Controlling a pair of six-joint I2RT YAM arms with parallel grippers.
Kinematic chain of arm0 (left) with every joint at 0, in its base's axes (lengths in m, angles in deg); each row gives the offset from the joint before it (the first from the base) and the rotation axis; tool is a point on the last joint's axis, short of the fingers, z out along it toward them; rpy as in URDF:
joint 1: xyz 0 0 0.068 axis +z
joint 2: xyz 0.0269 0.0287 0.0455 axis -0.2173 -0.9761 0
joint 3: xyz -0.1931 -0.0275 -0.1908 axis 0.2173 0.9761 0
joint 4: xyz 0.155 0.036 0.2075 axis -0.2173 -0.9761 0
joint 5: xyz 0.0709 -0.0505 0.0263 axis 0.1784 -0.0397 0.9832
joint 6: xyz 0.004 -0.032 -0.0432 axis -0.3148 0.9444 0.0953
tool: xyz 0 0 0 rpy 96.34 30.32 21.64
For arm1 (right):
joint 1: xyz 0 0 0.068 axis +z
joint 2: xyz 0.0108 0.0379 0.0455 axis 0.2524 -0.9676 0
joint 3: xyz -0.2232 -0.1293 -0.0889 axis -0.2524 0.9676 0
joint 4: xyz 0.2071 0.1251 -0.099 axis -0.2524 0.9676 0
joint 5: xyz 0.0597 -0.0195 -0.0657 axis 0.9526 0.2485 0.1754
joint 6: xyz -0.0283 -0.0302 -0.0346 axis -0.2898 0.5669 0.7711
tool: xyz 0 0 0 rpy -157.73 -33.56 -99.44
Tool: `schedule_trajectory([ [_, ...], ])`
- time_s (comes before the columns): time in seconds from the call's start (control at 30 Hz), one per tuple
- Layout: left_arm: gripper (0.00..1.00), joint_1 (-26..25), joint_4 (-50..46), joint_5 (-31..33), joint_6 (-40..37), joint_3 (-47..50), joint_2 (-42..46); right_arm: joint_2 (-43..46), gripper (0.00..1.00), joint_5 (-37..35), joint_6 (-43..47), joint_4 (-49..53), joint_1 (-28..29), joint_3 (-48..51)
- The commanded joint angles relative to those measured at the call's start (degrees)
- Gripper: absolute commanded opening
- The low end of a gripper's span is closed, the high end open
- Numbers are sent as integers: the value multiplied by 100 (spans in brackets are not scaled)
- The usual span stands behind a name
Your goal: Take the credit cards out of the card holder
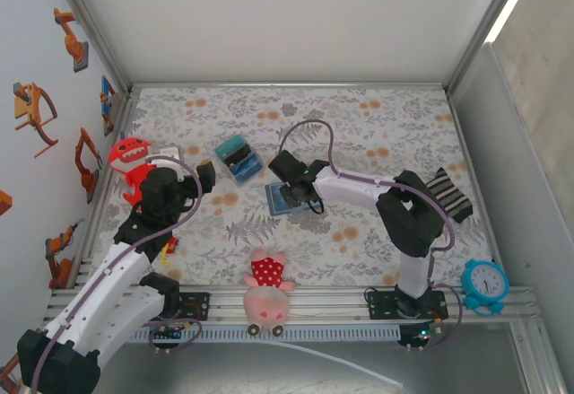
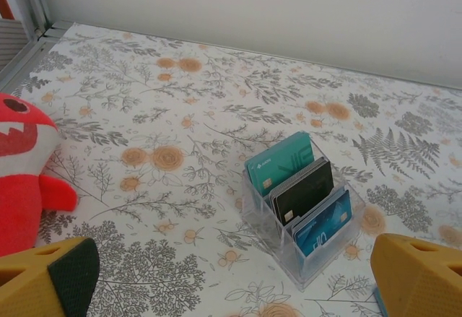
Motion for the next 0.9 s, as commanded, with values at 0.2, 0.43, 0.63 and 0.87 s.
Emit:
schedule_trajectory([
  [0.2, 97, -218, -59, 84, -260, -260, -140, 518, 40, 12, -237, -77, -382, 492],
  [0.43, 97, -380, -93, 272, -352, -274, -376, 581, 40, 187, -263, -192, -685, 729],
  [0.63, 97, -476, -62, 366, -384, -285, -603, 846, 34, 506, -484, -244, -812, 766],
  [0.87, 97, -888, 156, 703, -280, -214, -1147, 1037, 25, 1223, -803, -473, -834, 685],
])
